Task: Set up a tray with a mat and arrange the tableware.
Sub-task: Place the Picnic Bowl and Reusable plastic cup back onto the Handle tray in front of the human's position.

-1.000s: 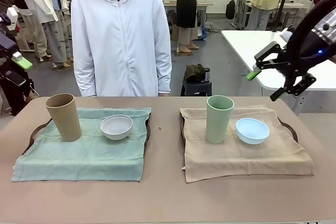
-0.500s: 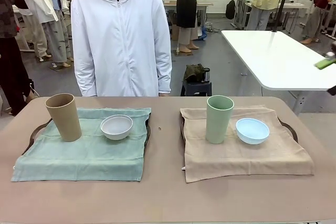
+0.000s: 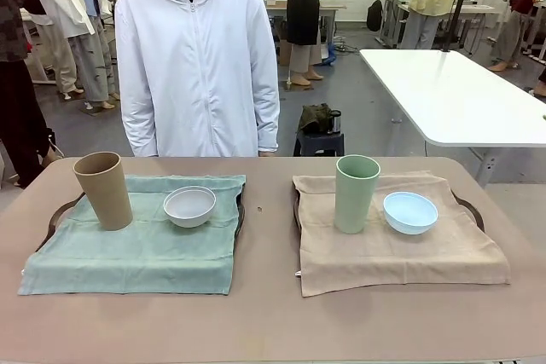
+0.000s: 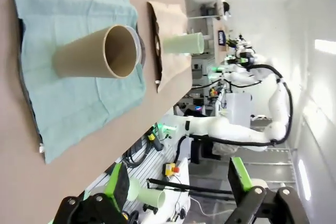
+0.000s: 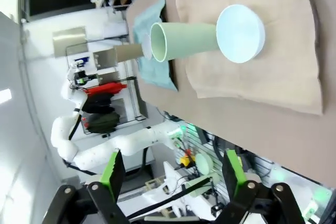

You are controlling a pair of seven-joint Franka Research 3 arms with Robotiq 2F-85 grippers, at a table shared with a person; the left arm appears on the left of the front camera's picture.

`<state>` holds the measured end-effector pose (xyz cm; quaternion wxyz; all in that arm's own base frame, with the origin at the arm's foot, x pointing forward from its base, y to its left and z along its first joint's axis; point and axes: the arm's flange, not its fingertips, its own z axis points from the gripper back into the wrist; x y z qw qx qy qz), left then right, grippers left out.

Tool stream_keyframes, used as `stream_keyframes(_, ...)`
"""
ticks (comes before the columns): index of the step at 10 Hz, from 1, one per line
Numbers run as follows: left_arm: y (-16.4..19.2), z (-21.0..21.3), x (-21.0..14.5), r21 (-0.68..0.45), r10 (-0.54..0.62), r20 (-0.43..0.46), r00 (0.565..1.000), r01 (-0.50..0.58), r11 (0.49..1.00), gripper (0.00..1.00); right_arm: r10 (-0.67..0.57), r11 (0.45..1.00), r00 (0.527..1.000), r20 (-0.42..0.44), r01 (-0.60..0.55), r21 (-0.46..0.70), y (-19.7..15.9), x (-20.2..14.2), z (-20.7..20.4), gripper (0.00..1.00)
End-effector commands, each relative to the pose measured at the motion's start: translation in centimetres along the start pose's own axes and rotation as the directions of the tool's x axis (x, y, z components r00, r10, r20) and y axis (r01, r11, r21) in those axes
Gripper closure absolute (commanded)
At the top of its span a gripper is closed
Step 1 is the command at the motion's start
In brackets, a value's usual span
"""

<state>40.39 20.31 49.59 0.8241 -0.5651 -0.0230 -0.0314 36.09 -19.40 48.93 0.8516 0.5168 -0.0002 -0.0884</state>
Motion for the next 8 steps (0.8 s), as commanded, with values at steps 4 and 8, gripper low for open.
stream_keyframes(4, 0.0, 0.0, 0.0, 0.000, 0.000, 0.000, 1.000, 0.000, 1.000, 0.00, 0.030, 0.999, 1.000, -0.001, -0.030, -0.043, 1.5, -0.1, -0.3, 0.03)
stream_keyframes(8, 0.0, 0.0, 0.0, 0.000, 0.000, 0.000, 1.000, 0.000, 1.000, 0.00, 0.030, 0.999, 1.000, -0.001, -0.030, -0.043, 1.5, -0.1, -0.3, 0.03)
